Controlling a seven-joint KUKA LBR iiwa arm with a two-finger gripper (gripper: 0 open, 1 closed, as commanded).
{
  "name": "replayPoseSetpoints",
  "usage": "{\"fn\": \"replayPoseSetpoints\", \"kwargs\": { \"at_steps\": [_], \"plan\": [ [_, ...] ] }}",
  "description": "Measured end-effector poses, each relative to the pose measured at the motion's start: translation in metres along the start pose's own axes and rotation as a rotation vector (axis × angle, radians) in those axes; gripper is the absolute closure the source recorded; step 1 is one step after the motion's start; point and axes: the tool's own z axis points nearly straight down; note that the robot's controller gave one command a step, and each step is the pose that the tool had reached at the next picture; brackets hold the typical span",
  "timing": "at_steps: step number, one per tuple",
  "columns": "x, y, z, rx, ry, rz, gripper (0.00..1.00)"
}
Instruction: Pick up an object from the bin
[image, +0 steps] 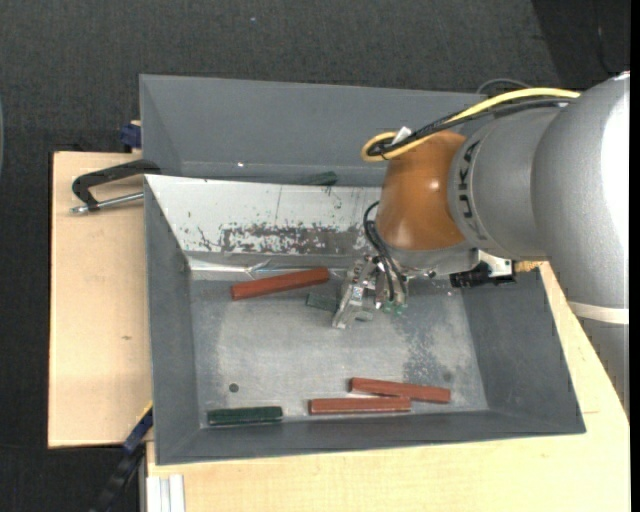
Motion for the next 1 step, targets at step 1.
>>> {"fn": "replayPoseSetpoints", "kwargs": {
  "at_steps": [1],
  "plan": [
    [-0.0076, -0.0063, -0.1168, 0.0, 0.0, 0.058, 1.0]
  ]
}}
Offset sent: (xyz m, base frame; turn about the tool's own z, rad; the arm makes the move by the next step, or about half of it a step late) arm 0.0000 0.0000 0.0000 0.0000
